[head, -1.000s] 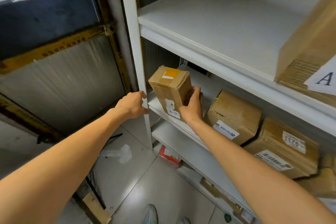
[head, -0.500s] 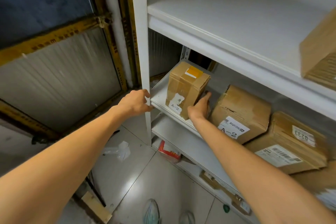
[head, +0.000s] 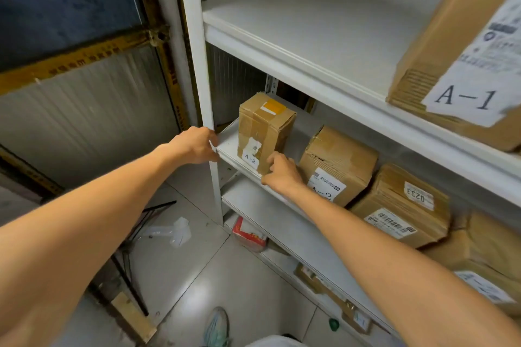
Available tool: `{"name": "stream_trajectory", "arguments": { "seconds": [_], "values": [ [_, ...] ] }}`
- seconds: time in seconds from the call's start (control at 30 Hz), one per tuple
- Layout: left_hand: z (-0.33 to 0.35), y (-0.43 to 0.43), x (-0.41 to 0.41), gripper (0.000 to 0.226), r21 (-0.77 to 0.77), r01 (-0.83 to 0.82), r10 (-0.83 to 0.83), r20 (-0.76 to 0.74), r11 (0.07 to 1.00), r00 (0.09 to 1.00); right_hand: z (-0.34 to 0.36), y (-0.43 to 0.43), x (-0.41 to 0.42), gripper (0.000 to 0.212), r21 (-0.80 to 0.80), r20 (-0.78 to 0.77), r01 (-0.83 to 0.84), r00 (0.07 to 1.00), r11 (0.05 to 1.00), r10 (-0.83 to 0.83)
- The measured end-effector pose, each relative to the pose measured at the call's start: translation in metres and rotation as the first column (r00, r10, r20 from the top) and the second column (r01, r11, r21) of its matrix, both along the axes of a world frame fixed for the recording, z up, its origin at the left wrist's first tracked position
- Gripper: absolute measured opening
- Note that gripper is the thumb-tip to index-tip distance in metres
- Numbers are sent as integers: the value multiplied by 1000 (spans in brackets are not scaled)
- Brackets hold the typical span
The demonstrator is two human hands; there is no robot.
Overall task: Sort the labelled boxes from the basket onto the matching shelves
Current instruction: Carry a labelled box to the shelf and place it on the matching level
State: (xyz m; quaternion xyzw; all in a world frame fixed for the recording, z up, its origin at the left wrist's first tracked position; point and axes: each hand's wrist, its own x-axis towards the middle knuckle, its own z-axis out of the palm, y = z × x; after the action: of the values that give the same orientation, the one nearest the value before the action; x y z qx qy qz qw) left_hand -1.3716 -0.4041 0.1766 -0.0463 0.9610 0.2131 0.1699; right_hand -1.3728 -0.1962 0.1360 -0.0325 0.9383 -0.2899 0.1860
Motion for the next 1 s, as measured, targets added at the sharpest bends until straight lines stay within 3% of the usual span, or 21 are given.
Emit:
{"name": "stream_trajectory", "arguments": {
  "seconds": [0.2, 0.4, 0.53, 0.73, 1.0],
  "values": [
    [25, 32, 32, 38, -67, -79, 76, -49, 995, 996, 34, 6, 0, 49, -4, -125, -323, 939, 946, 320],
    [38, 48, 117, 44, -102, -343, 335, -82, 934, 939, 52, -5, 32, 57, 153, -207, -619, 742, 770, 637],
    [34, 64, 202, 46, -128, -534, 527, -81, 836, 846, 61, -15, 84, 60, 174, -223, -782, 560, 598, 798],
    [38, 96, 354, 43, -150, -767, 768, -65, 624, 638, 66, -26, 195, 66, 155, -226, -947, 244, 282, 943],
    [42, 171, 564, 45, -154, -947, 955, -51, 281, 291, 83, -28, 373, 69, 156, -152, -959, -261, -237, 953]
  ]
}}
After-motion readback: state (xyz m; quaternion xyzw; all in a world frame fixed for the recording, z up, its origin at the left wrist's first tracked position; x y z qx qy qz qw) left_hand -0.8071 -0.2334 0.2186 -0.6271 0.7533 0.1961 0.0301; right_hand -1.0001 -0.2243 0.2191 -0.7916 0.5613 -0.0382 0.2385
